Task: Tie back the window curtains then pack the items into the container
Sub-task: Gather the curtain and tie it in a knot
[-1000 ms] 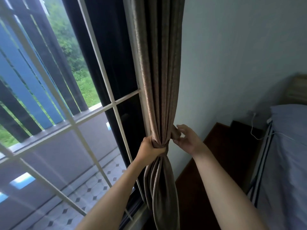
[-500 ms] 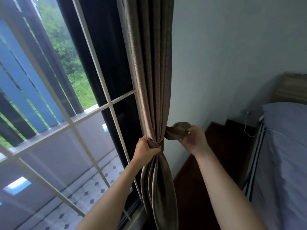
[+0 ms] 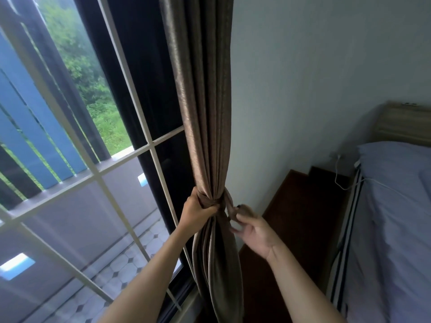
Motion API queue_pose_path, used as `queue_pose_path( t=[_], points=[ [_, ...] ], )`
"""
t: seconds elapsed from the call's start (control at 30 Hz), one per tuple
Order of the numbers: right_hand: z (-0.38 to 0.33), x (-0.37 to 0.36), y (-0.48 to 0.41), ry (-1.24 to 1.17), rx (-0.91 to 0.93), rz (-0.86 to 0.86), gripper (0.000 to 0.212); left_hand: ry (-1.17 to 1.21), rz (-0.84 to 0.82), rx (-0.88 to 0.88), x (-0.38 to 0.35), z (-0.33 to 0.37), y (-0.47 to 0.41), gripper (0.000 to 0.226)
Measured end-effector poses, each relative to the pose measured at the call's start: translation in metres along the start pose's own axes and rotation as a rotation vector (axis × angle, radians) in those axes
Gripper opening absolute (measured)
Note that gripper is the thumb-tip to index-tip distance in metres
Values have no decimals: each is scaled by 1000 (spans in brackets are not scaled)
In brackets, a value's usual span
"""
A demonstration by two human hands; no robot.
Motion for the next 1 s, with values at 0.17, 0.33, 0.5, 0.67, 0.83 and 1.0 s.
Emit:
queue_pose_path(
  t=[0.17,0.33,0.5,0.67,0.83,1.0],
  points=[
    [26,-4,18,3,43,23,74,-78,131,-20,5,7,18,59],
    [26,-10,29,143,130,87,67,-162,412,-92,17,13,66,35],
    [32,-23,36,202,105,81,63,-354,293,-87,0,30,75,35],
    [31,-24,34,276,59,118,53,-397,124,-132,-9,28,56,25],
    [8,6,27,391,133,577,19,-334,-129,-157,-10,32,54,21],
    [2,-2,0,664,-89,480,34,-295,-150,-110,0,29,53,27]
  ],
)
Point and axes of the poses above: each hand's wrist, its own y-axis away from the middle knuckle, its own x-axis out of the back of the hand, z = x × y, the point moved 6 cm from there along -y, towards the middle knuckle, and after that the axes turned 8 degrees about x, right-handed, at the moved point
